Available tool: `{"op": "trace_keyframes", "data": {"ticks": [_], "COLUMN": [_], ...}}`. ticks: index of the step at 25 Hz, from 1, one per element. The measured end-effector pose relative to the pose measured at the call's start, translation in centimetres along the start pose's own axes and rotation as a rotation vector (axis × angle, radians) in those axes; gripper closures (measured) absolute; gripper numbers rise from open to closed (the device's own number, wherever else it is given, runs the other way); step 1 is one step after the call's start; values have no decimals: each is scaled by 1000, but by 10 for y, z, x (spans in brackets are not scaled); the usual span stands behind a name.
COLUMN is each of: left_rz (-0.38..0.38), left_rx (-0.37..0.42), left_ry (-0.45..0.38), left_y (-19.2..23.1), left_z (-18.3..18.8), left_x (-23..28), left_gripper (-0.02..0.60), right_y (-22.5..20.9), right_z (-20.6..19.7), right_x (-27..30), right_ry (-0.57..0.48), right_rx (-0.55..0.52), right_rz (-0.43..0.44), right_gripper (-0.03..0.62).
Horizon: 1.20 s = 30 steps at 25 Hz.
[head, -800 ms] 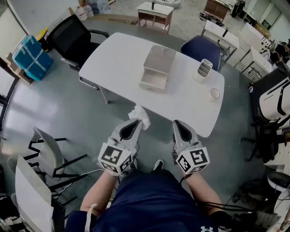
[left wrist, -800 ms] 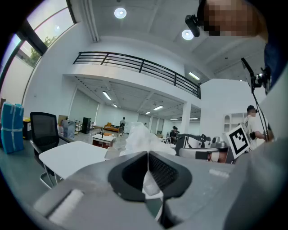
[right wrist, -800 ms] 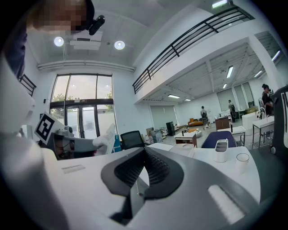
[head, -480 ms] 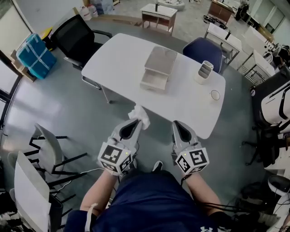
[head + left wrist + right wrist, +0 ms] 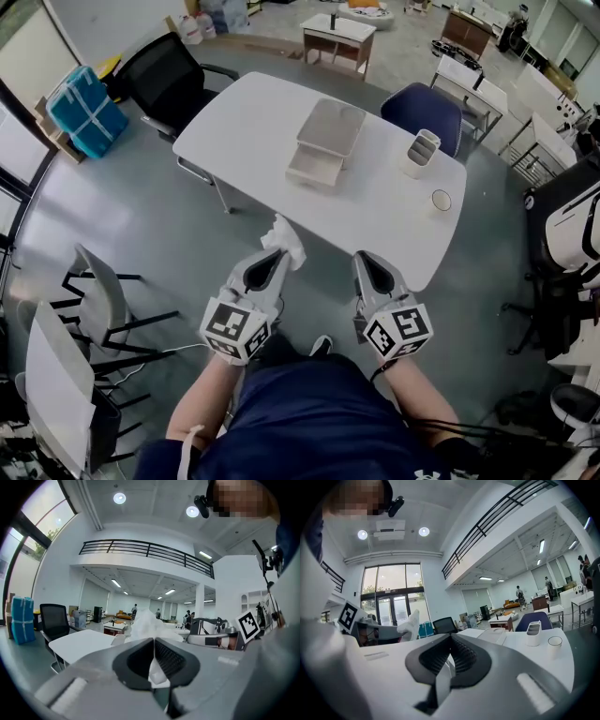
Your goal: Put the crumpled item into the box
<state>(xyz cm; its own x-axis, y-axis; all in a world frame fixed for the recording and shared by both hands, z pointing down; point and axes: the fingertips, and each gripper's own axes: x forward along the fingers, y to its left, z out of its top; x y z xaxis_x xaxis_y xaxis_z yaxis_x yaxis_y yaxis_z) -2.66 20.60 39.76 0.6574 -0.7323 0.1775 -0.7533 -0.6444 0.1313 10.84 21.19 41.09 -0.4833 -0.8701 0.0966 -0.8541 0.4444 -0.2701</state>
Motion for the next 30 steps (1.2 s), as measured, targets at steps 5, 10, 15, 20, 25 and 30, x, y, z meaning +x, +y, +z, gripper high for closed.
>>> {"op": "trace_keyframes", "data": {"ticks": [5,10,15,20,25,30], "left_rz": [29,56,111,171,197,175], "left_rx": [-25,-18,24,35,-7,-29], "left_ry": [38,37,-7,-87,-106,-104], "left_y": [-11,2,46,90,143,184], "left_z": [-21,-20,11,50,62,64], "left_x": [-4,4,22,41,46,59], "left_gripper": [571,571,571,571,571,571], "right_y": [-10,-21,-35,-69,-86,-88], "right_z": [-12,-20,-5,28,57,53], "right_x": [-6,3,21,48,78,115], "right_ry": [30,50,38,-8,-52,-30], "right_rx": [11,27,-3,-27,-34,-34], "right_rz": [13,6,-9,-91,-161,-187], "right_gripper": [592,592,592,592,592,592]}}
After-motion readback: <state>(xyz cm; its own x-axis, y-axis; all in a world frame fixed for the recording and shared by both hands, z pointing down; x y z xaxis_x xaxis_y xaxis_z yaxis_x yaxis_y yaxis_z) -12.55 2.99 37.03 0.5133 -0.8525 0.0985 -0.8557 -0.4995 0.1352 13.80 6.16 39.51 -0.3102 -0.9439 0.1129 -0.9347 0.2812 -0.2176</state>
